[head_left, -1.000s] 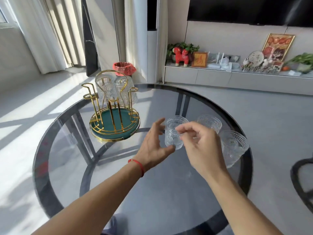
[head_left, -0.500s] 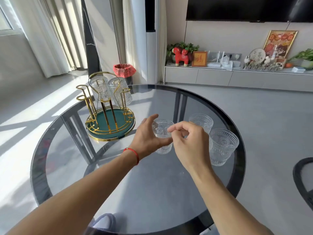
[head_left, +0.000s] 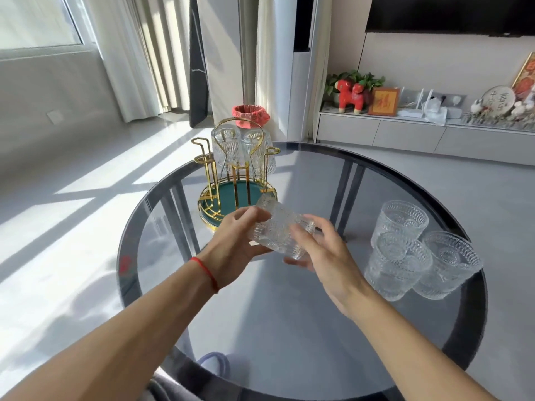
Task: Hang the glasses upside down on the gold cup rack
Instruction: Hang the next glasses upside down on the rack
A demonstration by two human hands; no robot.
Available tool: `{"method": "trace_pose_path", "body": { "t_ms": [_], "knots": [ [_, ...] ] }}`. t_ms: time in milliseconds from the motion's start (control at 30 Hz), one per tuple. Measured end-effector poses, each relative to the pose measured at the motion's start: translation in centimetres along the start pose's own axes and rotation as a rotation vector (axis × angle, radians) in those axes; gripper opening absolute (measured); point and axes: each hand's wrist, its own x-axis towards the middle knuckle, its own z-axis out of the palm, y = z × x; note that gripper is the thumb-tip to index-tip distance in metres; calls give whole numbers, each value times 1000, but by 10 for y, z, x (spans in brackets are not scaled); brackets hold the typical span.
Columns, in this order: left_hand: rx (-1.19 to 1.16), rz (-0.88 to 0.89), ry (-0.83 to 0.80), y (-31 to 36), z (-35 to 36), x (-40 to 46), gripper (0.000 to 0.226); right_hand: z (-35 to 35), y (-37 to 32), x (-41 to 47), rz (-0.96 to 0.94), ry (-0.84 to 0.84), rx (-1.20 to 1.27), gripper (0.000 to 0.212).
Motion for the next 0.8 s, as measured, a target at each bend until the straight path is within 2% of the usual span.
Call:
{"method": "trace_pose_path", "body": {
  "t_ms": [67, 167, 267, 333, 367, 533, 700, 800],
  "knots": [
    [42, 28, -14, -2, -8, 0, 43, 1, 2, 2, 36, -2, 150, 59],
    [306, 157, 11, -2, -24, 2, 46, -2, 1, 3, 28, 61, 205, 70],
    [676, 341, 250, -7, -47, 12, 47, -6, -12, 2, -66, 176, 44, 68],
    [910, 403, 422, -15, -61, 19, 47, -10, -22, 0, -141, 195, -125, 61],
    [982, 409, 450, -19, -66, 21, 48, -12, -27, -1, -176, 192, -188, 60],
    [1308, 389, 332, -35, -89, 27, 52, 10, -66, 4, -375, 154, -282, 58],
    [1409, 432, 333, -38, -93, 28, 58, 58, -123, 38, -590, 141, -420, 65],
    [1451, 419, 329, -39, -92, 30, 58, 89, -155, 71, -633, 188, -479, 70]
  ]
}}
